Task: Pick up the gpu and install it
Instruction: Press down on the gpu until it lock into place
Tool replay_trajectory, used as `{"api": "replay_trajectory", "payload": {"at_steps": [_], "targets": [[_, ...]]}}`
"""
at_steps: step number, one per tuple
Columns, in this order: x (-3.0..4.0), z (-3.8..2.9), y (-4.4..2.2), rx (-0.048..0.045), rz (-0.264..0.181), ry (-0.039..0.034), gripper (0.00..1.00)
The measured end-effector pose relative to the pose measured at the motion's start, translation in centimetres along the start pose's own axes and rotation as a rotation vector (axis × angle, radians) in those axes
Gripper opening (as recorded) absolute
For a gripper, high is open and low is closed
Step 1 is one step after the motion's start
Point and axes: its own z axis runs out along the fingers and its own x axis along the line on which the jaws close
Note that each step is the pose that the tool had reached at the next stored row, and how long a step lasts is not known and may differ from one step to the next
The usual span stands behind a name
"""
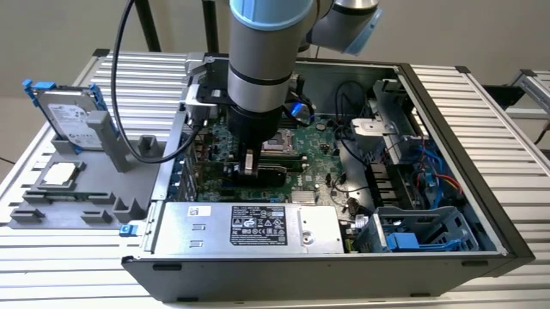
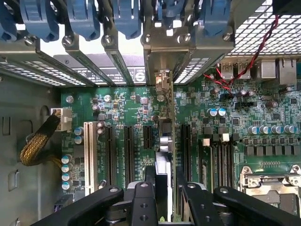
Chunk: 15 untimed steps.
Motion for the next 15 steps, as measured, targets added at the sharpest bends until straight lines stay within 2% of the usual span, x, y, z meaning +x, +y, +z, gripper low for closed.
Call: {"api": "replay_trajectory", "payload": {"at_steps": [1,2,5,6,9,13,15], "targets": [[-0.01,0.04,0.00,0.0004,0.000,-0.0008,0.00],[-0.01,0.04,0.00,0.0005,0.000,-0.0003,1.00],[0.01,-0.07,0.00,-0.0001,0.000,0.0007,1.00],[0.00,-0.35,0.03,-0.0001,0.000,-0.0002,1.00],[-0.02,-1.45,0.11,-0.0002,0.000,-0.0009,1.00],[-0.06,-3.29,0.26,-0.0002,0.000,-0.0006,1.00],[-0.07,-3.92,0.30,0.0002,0.000,-0.0007,1.00]]}}
